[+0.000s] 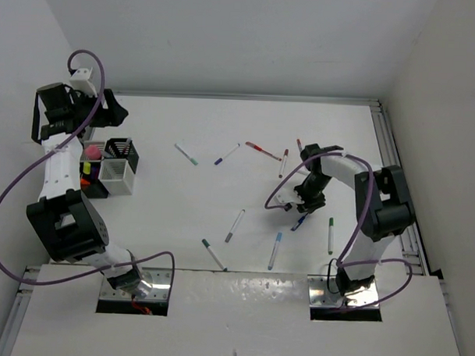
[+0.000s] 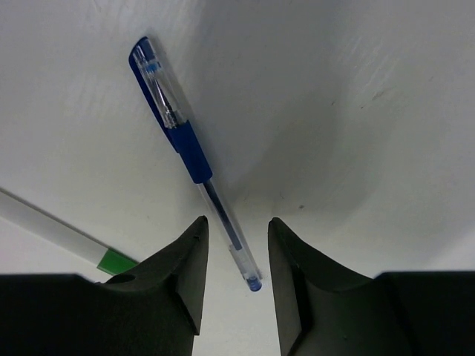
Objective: Sort the stationery into containers
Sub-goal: Pick up the pen from the center of the board.
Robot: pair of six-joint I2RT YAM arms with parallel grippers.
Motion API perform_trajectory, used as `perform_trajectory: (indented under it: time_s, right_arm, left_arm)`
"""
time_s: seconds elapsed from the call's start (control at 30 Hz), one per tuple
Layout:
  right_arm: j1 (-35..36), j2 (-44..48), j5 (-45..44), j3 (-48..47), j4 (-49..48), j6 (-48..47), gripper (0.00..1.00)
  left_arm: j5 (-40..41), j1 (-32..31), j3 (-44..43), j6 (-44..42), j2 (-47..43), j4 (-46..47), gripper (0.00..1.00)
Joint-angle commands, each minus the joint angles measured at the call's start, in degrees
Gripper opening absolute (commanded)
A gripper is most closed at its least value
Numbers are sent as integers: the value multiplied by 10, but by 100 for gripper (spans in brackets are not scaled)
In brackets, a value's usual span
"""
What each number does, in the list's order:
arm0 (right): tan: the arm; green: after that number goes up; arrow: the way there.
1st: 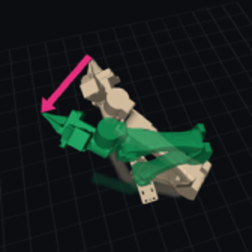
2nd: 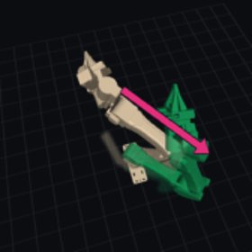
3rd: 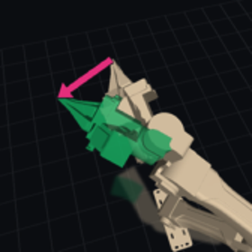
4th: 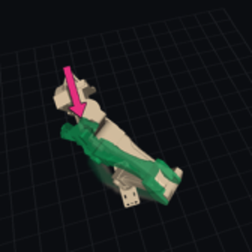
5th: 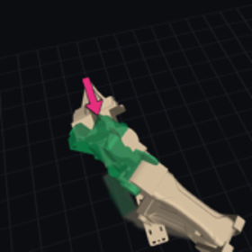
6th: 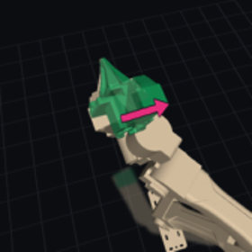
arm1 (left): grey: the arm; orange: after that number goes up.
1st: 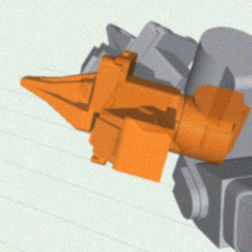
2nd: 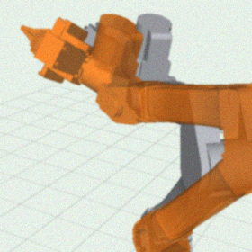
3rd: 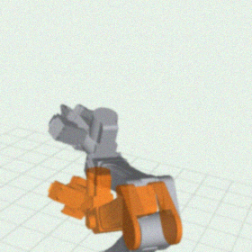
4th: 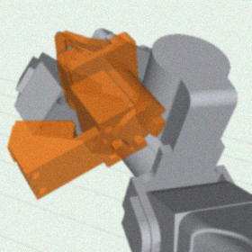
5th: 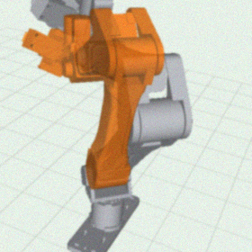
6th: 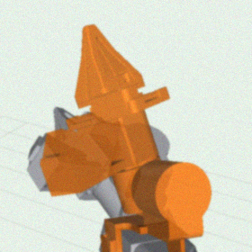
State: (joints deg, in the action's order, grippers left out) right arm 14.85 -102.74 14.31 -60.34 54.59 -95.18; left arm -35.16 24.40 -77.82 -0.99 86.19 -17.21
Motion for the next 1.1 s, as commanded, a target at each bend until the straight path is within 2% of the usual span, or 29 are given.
perform_trajectory:
  time_s: [0.0, 0.13, 0.4, 0.5, 0.6, 0.67, 0.7, 0.77, 0.8, 0.87, 0.9, 0.93, 0.97, 1.07]
  right_arm:
    - [-8, -13, -8, 6, -18, -44, 37]
    - [-13, -29, -30, 27, -46, -73, 35]
    - [-16, -14, -50, 83, -70, -121, 10]
    - [6, 16, 1, 53, -38, -67, 0]
    - [33, 45, 98, -23, 2, 44, 0]
    - [45, 61, 187, -91, 1, 162, 0]
    - [44, 64, 220, -113, -7, 255, 0]
    - [42, 67, 307, -170, -57, 367, 0]
    - [41, 69, 330, -181, -90, 501, 0]
    - [41, 82, 376, -177, -243, 660, 0]
    - [44, 102, 377, -168, -316, 831, 0]
    - [53, 111, 371, -140, -447, 913, 0]
    - [56, 125, 349, -131, -499, 1039, 0]
    - [78, 125, 322, -134, -611, 1174, 0]
  left_arm:
    - [-20, -2, -3, 25, -28, 10, 79]
    - [-18, -2, -2, 30, -34, 10, 79]
    - [-22, -5, -1, 39, -45, 18, 79]
    - [-39, -5, 8, 42, -58, 32, 78]
    - [-55, -8, 35, 56, -84, 65, 76]
    - [-68, -8, 58, 83, -104, 92, 76]
    - [-75, -8, 65, 98, -111, 102, 76]
    - [-115, -12, 86, 158, -125, 131, 76]
    - [-128, -15, 93, 178, -131, 143, 76]
    - [-159, -45, 106, 226, -149, 191, 77]
    - [-165, -57, 115, 234, -156, 202, 77]
    - [-167, -85, 121, 262, -173, 233, 78]
    - [-168, -94, 133, 281, -181, 252, 78]
    - [-158, -137, 143, 346, -193, 305, 81]
